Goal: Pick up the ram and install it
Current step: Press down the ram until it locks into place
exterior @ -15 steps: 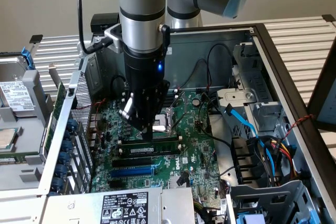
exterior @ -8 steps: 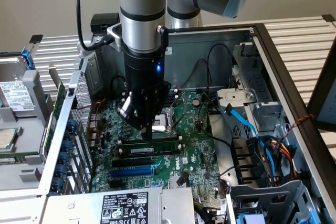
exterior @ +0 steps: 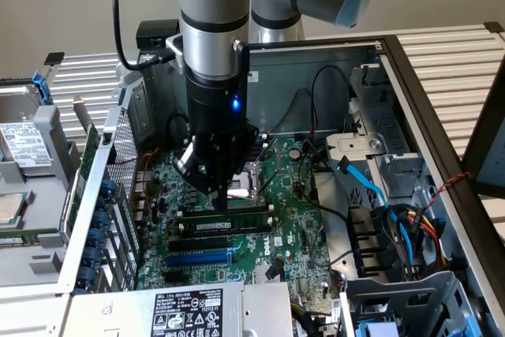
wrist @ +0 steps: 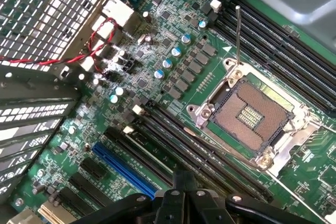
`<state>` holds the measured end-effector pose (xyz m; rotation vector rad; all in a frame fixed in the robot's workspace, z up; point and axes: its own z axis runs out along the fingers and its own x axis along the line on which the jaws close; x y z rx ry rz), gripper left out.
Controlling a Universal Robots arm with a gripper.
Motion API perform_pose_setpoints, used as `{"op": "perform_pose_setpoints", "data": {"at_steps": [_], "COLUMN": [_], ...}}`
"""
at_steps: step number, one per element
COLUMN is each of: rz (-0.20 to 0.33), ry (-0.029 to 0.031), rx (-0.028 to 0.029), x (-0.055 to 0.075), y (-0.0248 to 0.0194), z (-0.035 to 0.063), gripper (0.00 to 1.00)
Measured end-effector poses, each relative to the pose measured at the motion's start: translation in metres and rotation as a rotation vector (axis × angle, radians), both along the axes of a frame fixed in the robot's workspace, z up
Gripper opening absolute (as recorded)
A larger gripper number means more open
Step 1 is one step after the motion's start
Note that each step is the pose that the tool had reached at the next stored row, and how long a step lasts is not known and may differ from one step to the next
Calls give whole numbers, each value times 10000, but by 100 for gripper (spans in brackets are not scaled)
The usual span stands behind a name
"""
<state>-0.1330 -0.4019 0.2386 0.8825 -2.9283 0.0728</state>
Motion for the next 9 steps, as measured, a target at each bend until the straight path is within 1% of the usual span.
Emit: {"op": "perform_pose_setpoints", "data": {"at_steps": [1, 2, 9], "rz": [-132, -479, -1394], "ry": [0, 0, 0], "rx": [0, -1, -13], "x": [0, 0, 0], "y": [0, 0, 0], "z": [0, 0, 0], "gripper": [11, 11, 11]}}
